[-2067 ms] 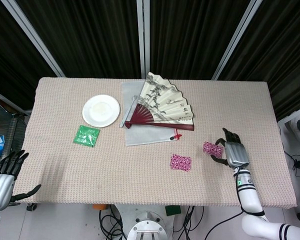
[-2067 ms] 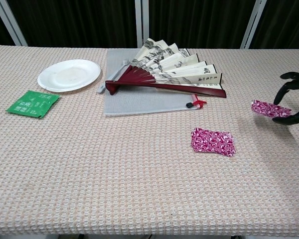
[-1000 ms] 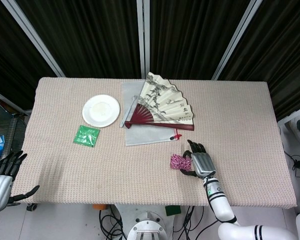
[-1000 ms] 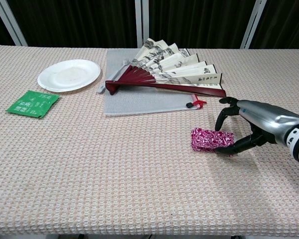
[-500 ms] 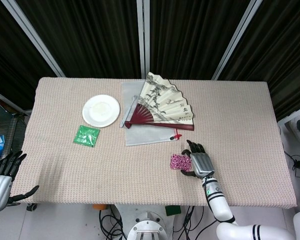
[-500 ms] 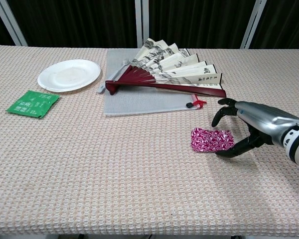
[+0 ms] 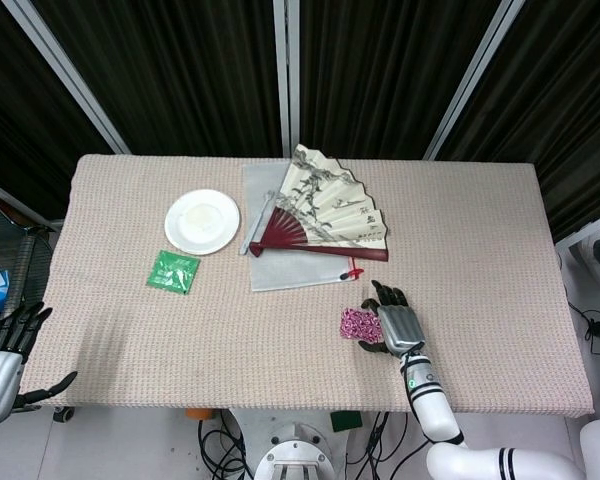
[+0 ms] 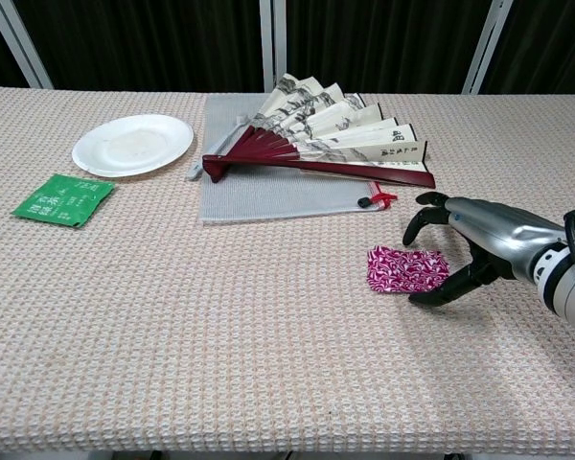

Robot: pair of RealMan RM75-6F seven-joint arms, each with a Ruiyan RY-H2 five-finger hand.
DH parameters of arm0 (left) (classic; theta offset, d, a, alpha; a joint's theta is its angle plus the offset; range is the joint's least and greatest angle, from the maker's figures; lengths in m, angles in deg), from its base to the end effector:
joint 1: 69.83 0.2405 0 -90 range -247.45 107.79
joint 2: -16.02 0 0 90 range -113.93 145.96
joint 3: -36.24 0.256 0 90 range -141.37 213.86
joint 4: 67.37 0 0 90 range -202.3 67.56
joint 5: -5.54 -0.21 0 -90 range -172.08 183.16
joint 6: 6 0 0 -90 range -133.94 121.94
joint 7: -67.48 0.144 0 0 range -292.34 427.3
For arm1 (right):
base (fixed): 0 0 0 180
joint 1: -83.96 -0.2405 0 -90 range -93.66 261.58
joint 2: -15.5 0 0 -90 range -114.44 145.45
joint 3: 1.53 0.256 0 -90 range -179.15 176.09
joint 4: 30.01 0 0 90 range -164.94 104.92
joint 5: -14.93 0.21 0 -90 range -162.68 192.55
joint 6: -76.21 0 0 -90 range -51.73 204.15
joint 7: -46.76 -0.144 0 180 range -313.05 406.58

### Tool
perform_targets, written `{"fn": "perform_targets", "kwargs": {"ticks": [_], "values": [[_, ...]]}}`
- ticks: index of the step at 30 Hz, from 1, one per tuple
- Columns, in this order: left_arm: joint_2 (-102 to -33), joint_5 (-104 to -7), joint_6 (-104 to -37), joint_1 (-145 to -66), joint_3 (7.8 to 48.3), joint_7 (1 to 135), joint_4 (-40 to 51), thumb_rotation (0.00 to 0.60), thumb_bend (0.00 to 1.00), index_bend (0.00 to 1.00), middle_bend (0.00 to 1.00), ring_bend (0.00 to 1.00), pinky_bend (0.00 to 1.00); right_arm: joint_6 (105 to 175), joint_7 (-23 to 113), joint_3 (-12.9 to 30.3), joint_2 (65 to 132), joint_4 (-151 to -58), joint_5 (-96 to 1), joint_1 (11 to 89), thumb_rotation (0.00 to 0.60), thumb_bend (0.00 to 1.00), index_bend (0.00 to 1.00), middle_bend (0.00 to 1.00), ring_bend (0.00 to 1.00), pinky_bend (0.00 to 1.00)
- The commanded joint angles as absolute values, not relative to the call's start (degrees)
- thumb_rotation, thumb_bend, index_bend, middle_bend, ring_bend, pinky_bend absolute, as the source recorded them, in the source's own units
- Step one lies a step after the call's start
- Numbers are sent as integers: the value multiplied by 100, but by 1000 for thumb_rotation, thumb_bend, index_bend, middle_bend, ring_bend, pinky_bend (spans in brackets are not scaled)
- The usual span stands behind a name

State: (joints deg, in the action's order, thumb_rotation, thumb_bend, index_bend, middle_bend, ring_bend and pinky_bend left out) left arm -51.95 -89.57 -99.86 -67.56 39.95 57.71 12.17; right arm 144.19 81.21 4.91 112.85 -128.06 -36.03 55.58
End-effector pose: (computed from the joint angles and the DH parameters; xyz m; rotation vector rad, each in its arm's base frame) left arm -0.3423 0.1164 0.1525 -1.4389 -0.9174 -0.9361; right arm -0.1710 -0.2443 -0.0558 1.6519 -1.3075 0.7595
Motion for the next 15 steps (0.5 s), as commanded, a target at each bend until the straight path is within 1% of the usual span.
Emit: {"fn": "perform_targets", "kwargs": {"ticks": [1,5,9,15], "values": [[-5194,-8951,-9989,-6752,3994,5761,1208,362,122,73,37,0,123,14386,8137,504,11308,-12793,-3573,5528,543,350,329,0,0,0],[-5205,-8940,-9977,-6754,3992,5736,1182,363,122,73,37,0,123,14336,8134,515,11326,-12790,-3519,5491,543,377,327,0,0,0],[-5215,-8940,-9965,-6757,3996,5731,1166,365,122,73,37,0,123,14295,8077,493,11330,-12769,-3571,5472,543,456,335,0,0,0],[-5227,-8932,-9957,-6752,4000,5720,1148,365,122,73,37,0,123,14247,7974,463,11346,-12719,-3652,5458,543,524,357,0,0,0]]}}
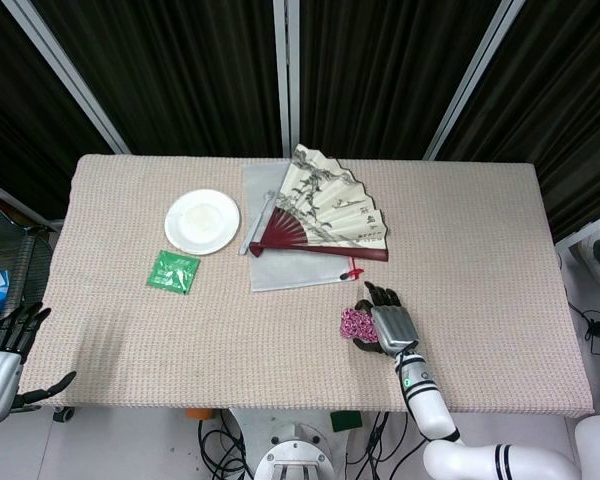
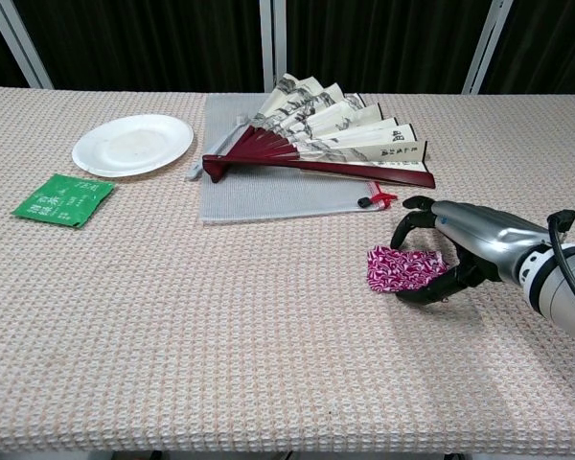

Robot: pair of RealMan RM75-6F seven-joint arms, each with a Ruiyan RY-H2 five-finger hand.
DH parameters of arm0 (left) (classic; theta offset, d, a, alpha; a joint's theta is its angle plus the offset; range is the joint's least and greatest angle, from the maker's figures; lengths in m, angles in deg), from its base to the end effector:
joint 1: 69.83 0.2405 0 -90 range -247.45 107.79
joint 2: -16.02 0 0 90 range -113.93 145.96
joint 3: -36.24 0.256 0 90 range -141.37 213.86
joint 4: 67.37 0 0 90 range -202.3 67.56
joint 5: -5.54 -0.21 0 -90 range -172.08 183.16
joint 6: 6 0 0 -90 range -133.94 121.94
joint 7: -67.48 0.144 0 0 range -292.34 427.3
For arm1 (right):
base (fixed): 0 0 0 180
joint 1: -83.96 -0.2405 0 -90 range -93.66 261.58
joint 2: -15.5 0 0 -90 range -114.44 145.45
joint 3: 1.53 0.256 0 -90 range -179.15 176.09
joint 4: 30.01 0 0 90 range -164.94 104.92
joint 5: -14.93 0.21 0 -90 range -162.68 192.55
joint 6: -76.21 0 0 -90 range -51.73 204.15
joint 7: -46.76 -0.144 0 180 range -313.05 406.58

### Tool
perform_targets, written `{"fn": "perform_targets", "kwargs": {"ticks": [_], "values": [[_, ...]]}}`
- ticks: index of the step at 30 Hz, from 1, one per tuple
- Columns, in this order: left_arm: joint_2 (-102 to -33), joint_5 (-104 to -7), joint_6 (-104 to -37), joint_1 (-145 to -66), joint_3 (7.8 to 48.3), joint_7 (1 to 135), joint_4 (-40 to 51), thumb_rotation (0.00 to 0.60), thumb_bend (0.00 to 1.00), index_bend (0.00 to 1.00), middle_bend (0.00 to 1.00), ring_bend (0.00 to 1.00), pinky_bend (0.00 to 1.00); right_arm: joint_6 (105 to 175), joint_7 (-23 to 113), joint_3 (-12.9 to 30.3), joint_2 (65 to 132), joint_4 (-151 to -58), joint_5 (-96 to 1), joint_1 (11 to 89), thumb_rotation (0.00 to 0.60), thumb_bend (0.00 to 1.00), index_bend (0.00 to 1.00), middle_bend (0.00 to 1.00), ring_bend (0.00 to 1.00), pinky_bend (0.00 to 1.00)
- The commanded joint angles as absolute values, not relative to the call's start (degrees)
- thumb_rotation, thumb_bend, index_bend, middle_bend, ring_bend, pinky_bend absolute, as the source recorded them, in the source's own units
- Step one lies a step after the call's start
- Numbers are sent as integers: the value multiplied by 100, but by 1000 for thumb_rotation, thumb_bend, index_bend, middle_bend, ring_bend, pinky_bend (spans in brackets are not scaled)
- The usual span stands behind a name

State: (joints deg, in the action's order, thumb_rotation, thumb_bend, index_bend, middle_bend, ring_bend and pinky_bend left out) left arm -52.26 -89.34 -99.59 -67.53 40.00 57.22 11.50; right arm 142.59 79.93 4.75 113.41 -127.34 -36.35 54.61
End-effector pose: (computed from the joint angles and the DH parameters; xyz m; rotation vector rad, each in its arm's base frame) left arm -0.3448 0.1161 0.1514 -1.4376 -0.9248 -0.9314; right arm -0.1657 -0.2452 -0.0619 1.6825 -1.3229 0.7768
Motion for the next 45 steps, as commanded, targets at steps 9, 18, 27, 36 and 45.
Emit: {"fn": "perform_targets", "kwargs": {"ticks": [9,18,27,36,45], "values": [[-5246,-8922,-9942,-6748,4006,5694,1114,365,122,73,37,0,125,14282,7926,446,11381,-12655,-3718,5456,578,628,417,3,0,0],[-5257,-8919,-9942,-6743,4008,5681,1092,363,122,73,37,0,125,14232,7912,422,11364,-12647,-3708,5445,589,585,416,2,0,0],[-5252,-8927,-9952,-6743,4006,5688,1103,364,122,73,37,0,125,14234,7942,357,11247,-12758,-3738,5454,589,484,325,0,0,0],[-5237,-8949,-9965,-6748,4006,5716,1136,366,122,73,37,0,125,14444,7926,264,11074,-12977,-3862,5581,588,477,314,0,0,0],[-5235,-8963,-9964,-6749,4014,5746,1157,364,122,73,37,0,125,14469,7895,226,10958,-12980,-3798,5671,589,477,313,0,0,0]]}}
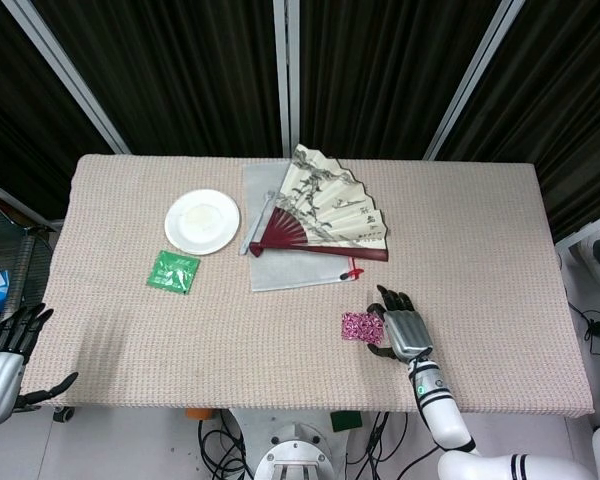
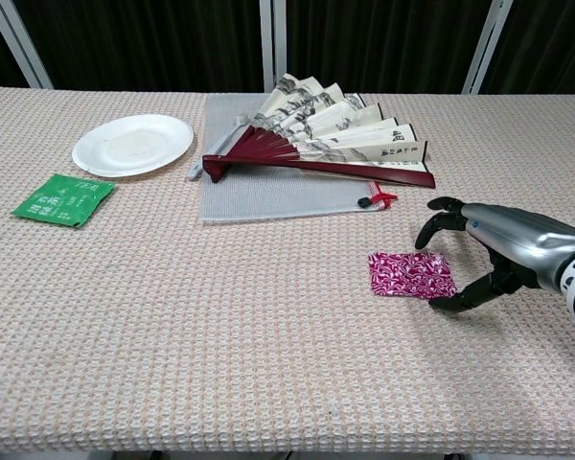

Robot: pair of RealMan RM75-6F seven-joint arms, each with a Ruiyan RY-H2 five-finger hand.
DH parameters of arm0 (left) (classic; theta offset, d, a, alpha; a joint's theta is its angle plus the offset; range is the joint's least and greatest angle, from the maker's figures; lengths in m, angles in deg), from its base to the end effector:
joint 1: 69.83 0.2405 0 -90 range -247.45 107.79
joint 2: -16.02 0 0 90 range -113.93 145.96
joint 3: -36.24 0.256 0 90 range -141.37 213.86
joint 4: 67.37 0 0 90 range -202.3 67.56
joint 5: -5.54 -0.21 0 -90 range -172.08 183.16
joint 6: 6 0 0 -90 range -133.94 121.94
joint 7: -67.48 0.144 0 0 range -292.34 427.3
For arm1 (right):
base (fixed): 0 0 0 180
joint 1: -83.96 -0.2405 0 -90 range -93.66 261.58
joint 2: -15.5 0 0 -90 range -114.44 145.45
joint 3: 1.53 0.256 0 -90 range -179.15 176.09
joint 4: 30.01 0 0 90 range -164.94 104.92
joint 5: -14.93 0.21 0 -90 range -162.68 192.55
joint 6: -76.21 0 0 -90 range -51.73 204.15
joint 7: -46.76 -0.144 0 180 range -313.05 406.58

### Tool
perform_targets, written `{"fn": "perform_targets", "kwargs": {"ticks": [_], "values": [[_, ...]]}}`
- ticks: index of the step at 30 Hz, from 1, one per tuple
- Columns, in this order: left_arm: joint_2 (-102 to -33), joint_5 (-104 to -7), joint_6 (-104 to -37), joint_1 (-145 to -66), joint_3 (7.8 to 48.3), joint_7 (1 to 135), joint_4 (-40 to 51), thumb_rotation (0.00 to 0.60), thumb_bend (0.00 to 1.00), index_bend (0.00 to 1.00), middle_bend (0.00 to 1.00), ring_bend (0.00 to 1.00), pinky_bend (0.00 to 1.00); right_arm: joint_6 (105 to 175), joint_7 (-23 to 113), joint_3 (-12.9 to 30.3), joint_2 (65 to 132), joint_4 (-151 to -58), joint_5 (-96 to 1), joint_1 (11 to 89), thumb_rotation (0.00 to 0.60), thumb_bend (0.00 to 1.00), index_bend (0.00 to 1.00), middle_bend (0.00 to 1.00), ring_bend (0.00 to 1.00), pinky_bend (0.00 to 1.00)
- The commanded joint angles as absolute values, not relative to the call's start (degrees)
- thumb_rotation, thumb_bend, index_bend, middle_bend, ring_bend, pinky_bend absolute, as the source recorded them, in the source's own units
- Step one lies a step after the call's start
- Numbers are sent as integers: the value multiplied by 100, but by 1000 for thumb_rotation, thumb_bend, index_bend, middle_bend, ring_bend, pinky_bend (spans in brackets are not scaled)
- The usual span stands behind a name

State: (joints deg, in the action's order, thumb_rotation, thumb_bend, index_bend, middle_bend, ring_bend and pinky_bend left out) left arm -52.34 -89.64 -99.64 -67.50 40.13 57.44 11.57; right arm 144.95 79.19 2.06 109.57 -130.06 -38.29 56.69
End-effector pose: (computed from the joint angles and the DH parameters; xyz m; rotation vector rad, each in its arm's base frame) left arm -0.3439 0.1154 0.1503 -1.4432 -0.9243 -0.9323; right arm -0.1829 -0.2341 -0.0443 1.6664 -1.2981 0.7489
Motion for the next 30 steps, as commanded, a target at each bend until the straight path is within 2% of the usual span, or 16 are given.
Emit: {"fn": "perform_targets", "kwargs": {"ticks": [1,10,15,20,26,30], "values": [[-5236,-8962,-9964,-6748,4014,5748,1157,364,121,73,37,0,125,14455,7871,241,10965,-12968,-3784,5672,589,477,313,0,0,0],[-5237,-8945,-9945,-6752,4010,5751,1158,365,122,73,37,0,125,14398,7872,274,11015,-12865,-3738,5652,590,477,312,0,0,0],[-5252,-8945,-9926,-6758,4016,5739,1138,365,122,73,37,0,125,14418,7843,264,11044,-12823,-3795,5671,589,480,359,0,0,0],[-5259,-8939,-9947,-6743,4017,5710,1107,365,122,73,37,0,125,14458,7838,256,11062,-12825,-3842,5696,587,508,409,0,0,0],[-5277,-8943,-9951,-6733,4028,5692,1075,364,122,73,37,0,125,14444,7847,260,11082,-12818,-3834,5702,589,565,422,1,0,0],[-5278,-8941,-9956,-6729,4027,5690,1070,364,121,73,37,0,125,14424,7860,255,11058,-12829,-3834,5701,590,529,415,0,0,0]]}}
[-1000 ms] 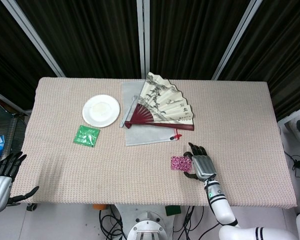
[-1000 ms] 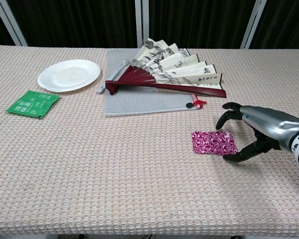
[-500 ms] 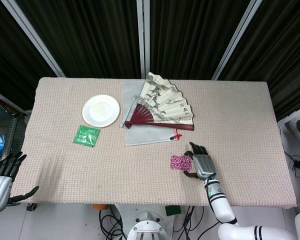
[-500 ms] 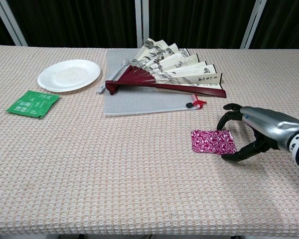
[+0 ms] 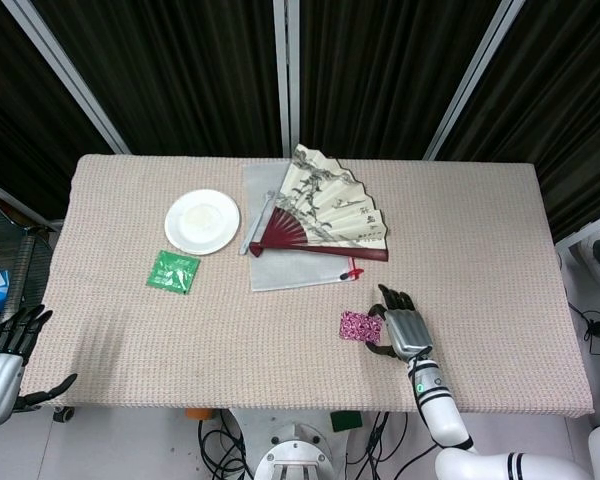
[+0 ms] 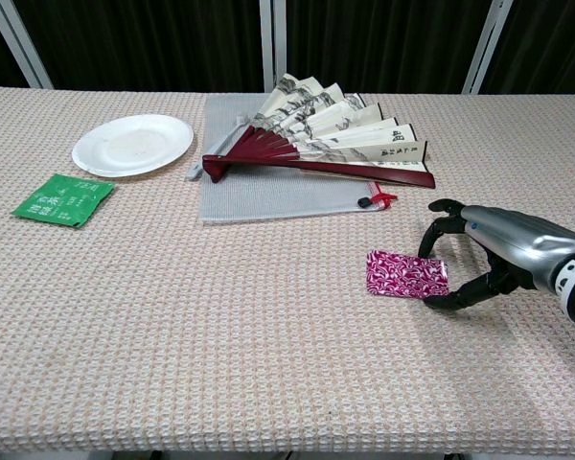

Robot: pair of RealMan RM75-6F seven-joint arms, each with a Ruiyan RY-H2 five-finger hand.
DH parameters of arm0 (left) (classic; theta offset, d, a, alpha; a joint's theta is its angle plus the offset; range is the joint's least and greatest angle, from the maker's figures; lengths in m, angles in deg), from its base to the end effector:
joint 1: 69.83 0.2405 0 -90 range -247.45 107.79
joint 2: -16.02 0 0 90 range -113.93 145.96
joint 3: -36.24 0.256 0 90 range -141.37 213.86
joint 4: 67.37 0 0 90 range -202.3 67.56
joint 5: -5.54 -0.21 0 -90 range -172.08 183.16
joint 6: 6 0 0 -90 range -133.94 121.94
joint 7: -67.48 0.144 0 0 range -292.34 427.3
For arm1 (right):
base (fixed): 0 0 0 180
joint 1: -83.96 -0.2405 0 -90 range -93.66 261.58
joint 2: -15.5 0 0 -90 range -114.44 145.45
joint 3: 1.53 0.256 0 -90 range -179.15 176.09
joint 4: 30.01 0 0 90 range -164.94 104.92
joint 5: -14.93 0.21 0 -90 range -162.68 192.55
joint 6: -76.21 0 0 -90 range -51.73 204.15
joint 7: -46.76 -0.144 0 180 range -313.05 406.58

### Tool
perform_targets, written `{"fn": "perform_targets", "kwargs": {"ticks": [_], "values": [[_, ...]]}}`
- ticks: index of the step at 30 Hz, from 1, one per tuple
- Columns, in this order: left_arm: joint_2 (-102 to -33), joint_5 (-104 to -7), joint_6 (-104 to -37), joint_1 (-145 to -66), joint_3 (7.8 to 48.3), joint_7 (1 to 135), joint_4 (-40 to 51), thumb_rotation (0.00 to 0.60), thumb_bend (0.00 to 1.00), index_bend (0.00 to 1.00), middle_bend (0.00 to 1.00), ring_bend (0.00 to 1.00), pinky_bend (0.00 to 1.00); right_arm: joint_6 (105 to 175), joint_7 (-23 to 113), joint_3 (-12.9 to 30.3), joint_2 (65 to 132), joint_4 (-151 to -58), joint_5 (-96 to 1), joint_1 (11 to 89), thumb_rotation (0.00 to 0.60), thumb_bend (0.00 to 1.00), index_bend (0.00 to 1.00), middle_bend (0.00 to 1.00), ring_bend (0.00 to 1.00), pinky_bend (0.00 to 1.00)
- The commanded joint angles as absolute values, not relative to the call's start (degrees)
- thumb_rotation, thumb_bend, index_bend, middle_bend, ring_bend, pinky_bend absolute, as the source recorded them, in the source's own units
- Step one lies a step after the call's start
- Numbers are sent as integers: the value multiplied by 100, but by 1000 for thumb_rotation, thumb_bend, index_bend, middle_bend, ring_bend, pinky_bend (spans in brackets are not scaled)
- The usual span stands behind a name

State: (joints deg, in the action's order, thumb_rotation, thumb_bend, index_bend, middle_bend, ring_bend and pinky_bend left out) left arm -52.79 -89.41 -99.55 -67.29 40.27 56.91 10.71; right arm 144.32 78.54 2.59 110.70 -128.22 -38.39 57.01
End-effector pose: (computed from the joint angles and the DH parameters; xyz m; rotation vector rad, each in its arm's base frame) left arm -0.3470 0.1136 0.1489 -1.4398 -0.9324 -0.9267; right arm -0.1853 -0.2361 -0.0493 1.6551 -1.3063 0.7506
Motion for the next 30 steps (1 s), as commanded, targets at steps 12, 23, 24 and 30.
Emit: {"fn": "perform_targets", "kwargs": {"ticks": [12,23,24,30], "values": [[-5251,-8949,-9988,-6726,4014,5715,1113,365,122,73,37,0,125,14378,7735,201,10787,-13073,-3964,5751,590,442,135,0,0,0],[-5191,-8971,-10053,-6709,4000,5809,1232,364,121,73,37,0,125,14840,6627,-207,9599,-13810,-5385,6279,590,442,110,0,0,0],[-5191,-8972,-10059,-6707,3999,5816,1238,365,122,73,37,0,125,14906,6422,-288,9470,-13757,-5685,6339,590,440,69,0,0,0],[-5179,-8997,-10134,-6677,3993,5861,1276,363,122,73,37,0,126,16164,6504,-635,9112,-12558,-7074,6962,589,362,0,0,0,0]]}}
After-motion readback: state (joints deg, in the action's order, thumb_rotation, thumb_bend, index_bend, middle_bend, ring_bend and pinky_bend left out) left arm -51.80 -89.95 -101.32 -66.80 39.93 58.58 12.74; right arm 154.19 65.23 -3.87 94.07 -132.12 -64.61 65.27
